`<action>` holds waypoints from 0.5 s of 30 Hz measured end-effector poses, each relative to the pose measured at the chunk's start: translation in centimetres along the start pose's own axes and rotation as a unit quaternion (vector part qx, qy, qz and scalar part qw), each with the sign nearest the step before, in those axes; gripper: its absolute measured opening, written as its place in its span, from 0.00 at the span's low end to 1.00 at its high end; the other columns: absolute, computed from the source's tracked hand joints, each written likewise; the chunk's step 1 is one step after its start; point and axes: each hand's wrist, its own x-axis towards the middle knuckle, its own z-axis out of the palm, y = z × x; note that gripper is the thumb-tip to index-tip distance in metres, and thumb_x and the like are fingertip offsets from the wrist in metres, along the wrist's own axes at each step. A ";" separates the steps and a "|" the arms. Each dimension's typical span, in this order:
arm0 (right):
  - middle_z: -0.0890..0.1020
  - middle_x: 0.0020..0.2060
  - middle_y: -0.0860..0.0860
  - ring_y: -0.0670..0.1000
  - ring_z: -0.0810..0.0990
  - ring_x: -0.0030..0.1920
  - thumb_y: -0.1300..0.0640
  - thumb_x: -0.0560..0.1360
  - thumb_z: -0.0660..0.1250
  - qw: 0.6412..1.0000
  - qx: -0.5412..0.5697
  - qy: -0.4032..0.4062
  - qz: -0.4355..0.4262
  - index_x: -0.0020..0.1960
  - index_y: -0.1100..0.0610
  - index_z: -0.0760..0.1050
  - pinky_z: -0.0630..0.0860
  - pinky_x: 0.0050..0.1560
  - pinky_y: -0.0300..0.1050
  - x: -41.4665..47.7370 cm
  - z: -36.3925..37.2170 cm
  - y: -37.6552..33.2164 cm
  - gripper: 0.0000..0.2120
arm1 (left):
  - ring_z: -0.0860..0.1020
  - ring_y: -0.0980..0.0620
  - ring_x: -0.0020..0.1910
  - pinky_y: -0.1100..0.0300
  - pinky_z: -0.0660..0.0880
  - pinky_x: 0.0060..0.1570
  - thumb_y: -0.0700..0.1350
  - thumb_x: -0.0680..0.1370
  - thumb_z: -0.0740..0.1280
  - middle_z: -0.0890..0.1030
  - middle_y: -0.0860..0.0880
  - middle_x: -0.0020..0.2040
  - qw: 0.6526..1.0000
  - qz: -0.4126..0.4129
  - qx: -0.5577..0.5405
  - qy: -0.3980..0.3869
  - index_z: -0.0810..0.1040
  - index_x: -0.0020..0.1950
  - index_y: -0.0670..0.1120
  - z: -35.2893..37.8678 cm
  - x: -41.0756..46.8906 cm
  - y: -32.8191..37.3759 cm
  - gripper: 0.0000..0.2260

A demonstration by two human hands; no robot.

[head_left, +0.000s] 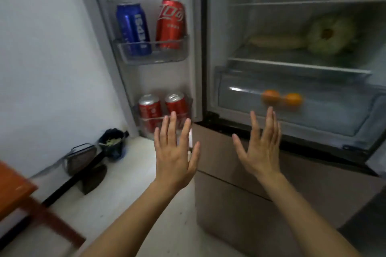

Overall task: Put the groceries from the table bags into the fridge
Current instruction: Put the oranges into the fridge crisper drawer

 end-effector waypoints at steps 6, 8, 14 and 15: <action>0.47 0.80 0.64 0.63 0.47 0.81 0.40 0.77 0.62 0.985 0.143 -0.036 -0.085 0.81 0.56 0.53 0.47 0.78 0.64 -0.9 3.0 -15.5 0.39 | 0.52 0.39 0.79 0.34 0.56 0.72 0.56 0.80 0.57 0.56 0.39 0.80 0.984 -0.108 0.140 -0.014 0.64 0.78 0.45 -10.0 -6.9 -12.3 0.28; 0.46 0.80 0.63 0.63 0.46 0.81 0.40 0.78 0.62 0.975 0.175 -0.048 -0.127 0.81 0.55 0.52 0.47 0.78 0.64 -0.6 4.1 -21.1 0.39 | 0.51 0.39 0.79 0.34 0.55 0.72 0.57 0.81 0.56 0.54 0.39 0.80 0.972 -0.163 0.169 -0.017 0.62 0.78 0.45 -13.6 -8.7 -16.7 0.28; 0.47 0.80 0.63 0.63 0.46 0.81 0.40 0.78 0.61 0.943 0.237 -0.103 -0.211 0.81 0.55 0.53 0.50 0.78 0.65 -2.3 8.7 -41.1 0.38 | 0.48 0.40 0.80 0.34 0.52 0.73 0.59 0.81 0.52 0.50 0.41 0.81 0.921 -0.301 0.246 -0.032 0.59 0.79 0.46 -24.6 -17.1 -31.0 0.30; 0.48 0.80 0.63 0.63 0.46 0.81 0.41 0.78 0.62 0.935 0.247 -0.116 -0.227 0.81 0.54 0.53 0.51 0.77 0.66 -2.8 9.5 -44.6 0.38 | 0.47 0.41 0.80 0.35 0.51 0.74 0.59 0.81 0.52 0.48 0.42 0.81 0.913 -0.314 0.258 -0.036 0.57 0.80 0.46 -26.4 -18.6 -33.4 0.30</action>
